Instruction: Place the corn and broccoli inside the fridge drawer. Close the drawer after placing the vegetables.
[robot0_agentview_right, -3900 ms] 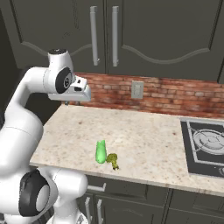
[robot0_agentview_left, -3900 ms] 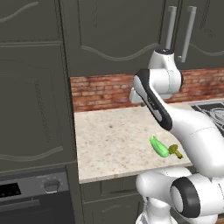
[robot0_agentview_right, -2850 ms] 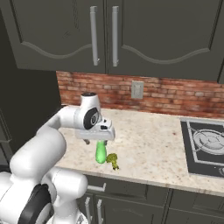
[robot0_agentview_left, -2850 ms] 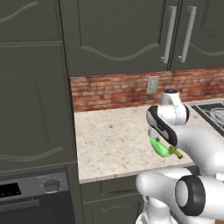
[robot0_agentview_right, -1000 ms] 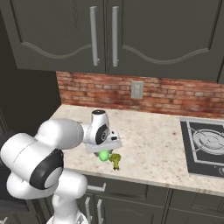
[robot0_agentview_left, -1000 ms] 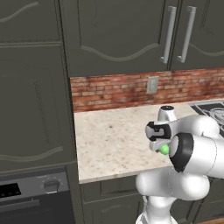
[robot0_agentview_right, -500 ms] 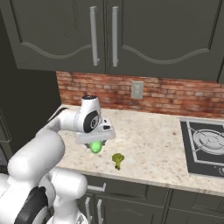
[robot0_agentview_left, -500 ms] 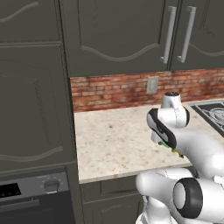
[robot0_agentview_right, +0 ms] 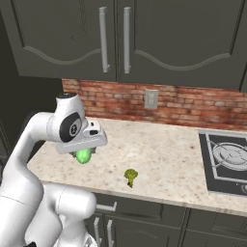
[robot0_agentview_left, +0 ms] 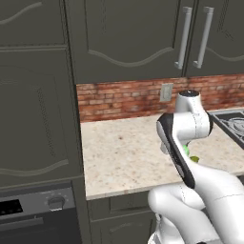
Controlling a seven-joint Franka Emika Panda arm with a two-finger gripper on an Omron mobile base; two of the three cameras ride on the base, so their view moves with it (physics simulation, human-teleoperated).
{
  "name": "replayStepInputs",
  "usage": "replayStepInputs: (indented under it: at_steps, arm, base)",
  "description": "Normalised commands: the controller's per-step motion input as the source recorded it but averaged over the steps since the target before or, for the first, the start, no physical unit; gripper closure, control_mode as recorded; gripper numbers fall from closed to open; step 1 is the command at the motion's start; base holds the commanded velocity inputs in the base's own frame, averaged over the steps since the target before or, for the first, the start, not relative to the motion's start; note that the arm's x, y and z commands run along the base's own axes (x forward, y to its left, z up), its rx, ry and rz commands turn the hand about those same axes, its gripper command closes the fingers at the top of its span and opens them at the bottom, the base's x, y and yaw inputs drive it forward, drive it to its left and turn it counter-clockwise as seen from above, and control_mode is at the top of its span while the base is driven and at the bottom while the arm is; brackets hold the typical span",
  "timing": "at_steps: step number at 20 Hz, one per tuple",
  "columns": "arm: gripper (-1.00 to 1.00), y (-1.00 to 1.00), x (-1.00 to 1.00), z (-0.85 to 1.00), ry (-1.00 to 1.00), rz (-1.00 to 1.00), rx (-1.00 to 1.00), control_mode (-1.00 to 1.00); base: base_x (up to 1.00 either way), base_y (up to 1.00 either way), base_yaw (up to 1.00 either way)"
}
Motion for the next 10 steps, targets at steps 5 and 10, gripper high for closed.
replayStepInputs:
  at_steps: [5,10]
  arm:
    - [1.0,0.0,-0.02,0.05,-0.01,0.0,0.0,-1.0]
    - [1.0,0.0,0.04,0.0,0.03,0.0,0.0,-1.0]
  base:
    - [0.0,0.0,0.0]
    - [0.0,0.0,0.0]
